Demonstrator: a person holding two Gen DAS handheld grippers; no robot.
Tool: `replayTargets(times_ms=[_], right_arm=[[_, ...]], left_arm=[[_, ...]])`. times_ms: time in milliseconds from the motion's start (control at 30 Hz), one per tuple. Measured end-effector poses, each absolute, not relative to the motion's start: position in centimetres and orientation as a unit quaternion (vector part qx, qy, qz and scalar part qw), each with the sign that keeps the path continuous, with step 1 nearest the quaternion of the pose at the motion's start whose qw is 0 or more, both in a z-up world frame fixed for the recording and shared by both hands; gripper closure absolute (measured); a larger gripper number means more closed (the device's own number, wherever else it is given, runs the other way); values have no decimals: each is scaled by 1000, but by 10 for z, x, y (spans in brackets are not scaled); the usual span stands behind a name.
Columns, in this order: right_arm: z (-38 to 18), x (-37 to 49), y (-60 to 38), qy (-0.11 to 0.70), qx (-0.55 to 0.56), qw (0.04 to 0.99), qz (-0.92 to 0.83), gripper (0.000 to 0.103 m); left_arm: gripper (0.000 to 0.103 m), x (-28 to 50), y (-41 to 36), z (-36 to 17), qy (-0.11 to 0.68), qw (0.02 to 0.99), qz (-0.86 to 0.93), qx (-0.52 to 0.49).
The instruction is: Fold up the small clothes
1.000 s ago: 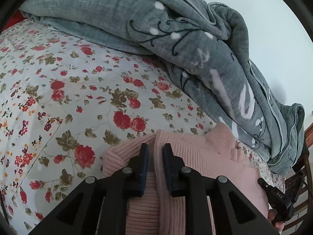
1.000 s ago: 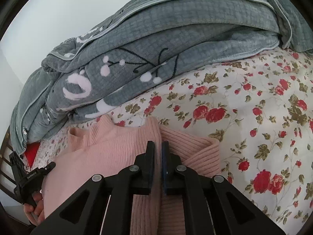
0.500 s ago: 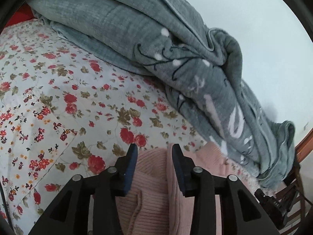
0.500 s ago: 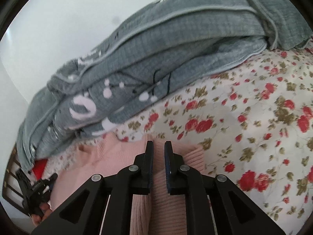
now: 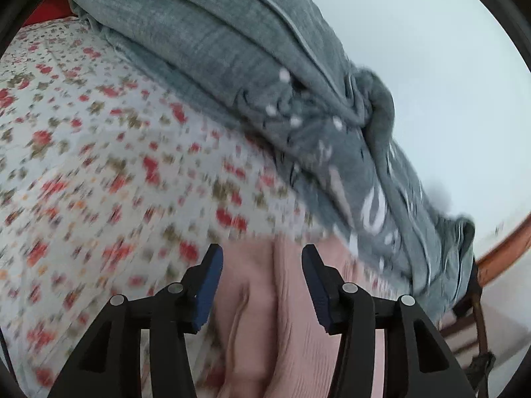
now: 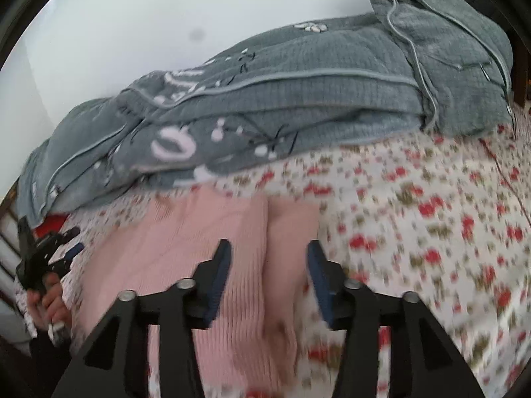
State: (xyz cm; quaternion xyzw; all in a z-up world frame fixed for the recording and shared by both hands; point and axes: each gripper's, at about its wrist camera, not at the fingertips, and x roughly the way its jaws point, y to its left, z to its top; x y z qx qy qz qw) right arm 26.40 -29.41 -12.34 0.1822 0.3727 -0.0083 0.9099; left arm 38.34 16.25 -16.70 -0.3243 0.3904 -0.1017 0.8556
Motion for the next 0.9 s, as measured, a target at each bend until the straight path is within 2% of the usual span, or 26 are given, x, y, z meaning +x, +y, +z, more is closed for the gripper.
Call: replayTargets(times_ms=[333,900], right_arm=[[-172,249,-295,407,242,881,11,47],[-195,305,-308,441,283,851,34,45]], left_arm=[[45,323,161,-195,433,815,-195,-331],[37,377,114,-203,484,797,-190,-307]])
